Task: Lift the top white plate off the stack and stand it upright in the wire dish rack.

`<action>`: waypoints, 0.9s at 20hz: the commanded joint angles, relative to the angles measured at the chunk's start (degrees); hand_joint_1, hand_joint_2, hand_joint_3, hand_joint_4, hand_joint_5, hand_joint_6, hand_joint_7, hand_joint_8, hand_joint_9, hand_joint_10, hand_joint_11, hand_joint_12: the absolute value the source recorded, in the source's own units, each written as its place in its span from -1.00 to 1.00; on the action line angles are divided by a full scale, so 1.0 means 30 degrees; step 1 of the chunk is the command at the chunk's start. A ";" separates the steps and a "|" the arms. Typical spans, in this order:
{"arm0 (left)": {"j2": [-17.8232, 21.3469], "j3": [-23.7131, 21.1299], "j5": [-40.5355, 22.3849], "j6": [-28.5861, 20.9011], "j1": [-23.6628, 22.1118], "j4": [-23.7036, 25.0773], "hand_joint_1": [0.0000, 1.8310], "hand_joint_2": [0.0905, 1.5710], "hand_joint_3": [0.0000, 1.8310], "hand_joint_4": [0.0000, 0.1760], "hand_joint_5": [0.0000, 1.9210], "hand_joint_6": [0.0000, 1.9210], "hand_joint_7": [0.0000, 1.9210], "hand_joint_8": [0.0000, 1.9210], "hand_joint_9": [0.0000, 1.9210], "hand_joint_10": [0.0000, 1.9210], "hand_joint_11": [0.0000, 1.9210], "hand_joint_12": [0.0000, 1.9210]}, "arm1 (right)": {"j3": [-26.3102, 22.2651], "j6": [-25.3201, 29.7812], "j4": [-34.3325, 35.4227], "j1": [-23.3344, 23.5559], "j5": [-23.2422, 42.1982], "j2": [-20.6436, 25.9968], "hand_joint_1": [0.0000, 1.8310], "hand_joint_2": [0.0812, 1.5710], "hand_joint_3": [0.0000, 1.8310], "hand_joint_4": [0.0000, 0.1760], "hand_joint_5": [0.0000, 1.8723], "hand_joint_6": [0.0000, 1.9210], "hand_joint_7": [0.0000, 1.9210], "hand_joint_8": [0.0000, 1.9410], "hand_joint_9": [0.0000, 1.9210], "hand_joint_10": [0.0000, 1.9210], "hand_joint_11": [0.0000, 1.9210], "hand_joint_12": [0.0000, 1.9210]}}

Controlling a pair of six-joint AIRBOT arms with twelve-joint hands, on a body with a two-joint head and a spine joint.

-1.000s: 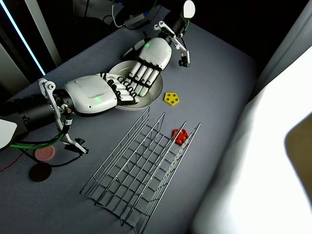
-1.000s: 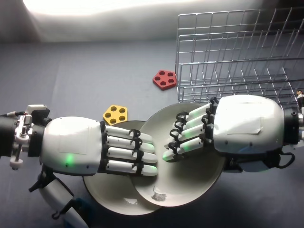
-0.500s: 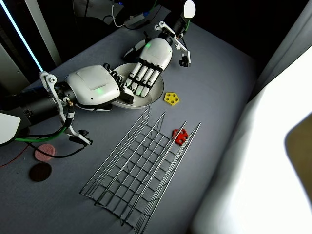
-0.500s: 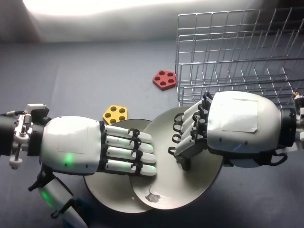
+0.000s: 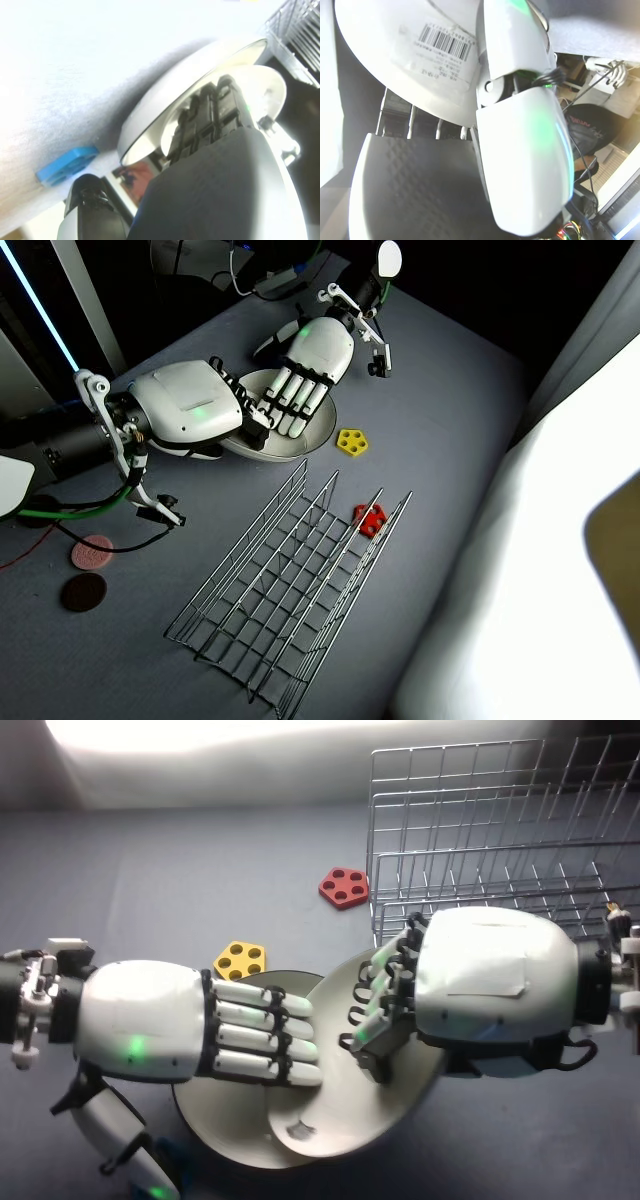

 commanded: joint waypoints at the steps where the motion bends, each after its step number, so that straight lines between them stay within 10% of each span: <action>1: 0.0458 0.0343 0.1097 -0.0196 -0.0230 -0.1247 -0.90 0.16 -1.00 -1.00 -0.90 -0.99 -0.90 -0.99 -0.91 -0.99 -0.88 -0.97 | -0.0221 0.0381 0.0694 0.0326 0.1704 0.0223 0.64 0.25 -1.00 -1.00 0.12 -0.17 0.28 -0.69 0.28 -0.45 0.09 0.31; 18: 0.3573 0.1553 -0.1444 -0.1159 -0.0499 -0.4998 -0.89 0.18 -1.00 -1.00 -0.98 -0.99 -0.96 -0.99 -0.97 -0.99 -0.96 -0.99 | -0.1905 0.0943 0.2168 0.3863 0.0434 0.0601 0.64 0.27 -1.00 -1.00 0.08 -0.07 0.20 -0.57 0.22 -0.37 0.11 0.29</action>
